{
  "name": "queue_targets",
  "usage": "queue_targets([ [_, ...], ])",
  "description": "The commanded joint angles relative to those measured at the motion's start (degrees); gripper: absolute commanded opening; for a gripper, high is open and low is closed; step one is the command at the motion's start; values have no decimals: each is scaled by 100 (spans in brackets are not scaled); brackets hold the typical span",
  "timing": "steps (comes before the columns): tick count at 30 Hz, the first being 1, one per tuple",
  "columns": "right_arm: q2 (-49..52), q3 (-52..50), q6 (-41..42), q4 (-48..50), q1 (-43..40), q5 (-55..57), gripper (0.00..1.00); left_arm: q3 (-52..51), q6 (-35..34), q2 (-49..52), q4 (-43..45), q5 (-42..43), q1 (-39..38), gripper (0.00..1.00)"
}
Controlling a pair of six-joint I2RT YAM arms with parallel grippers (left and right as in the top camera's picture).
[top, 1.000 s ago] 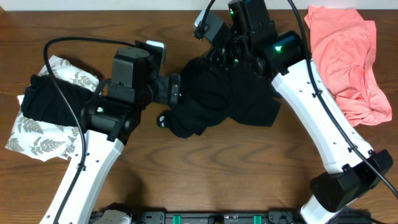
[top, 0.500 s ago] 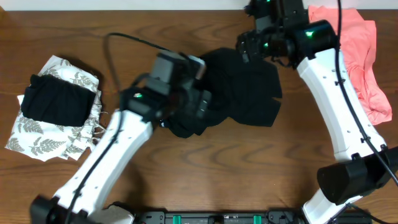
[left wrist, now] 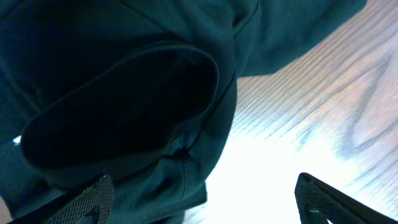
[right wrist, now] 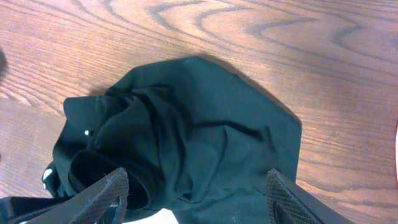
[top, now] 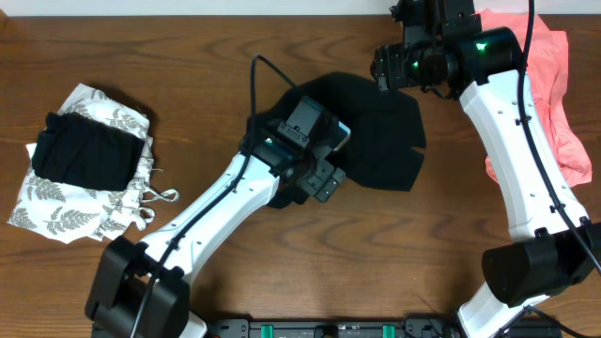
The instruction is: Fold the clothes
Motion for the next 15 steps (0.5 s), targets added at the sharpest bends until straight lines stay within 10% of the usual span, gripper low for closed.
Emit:
queue_targets([
  [1, 33, 15, 70, -15, -87, 39, 68, 105, 911, 157, 17, -151, 11, 93],
  [15, 33, 17, 61, -13, -87, 81, 66, 105, 2441, 398, 411, -129, 11, 90],
])
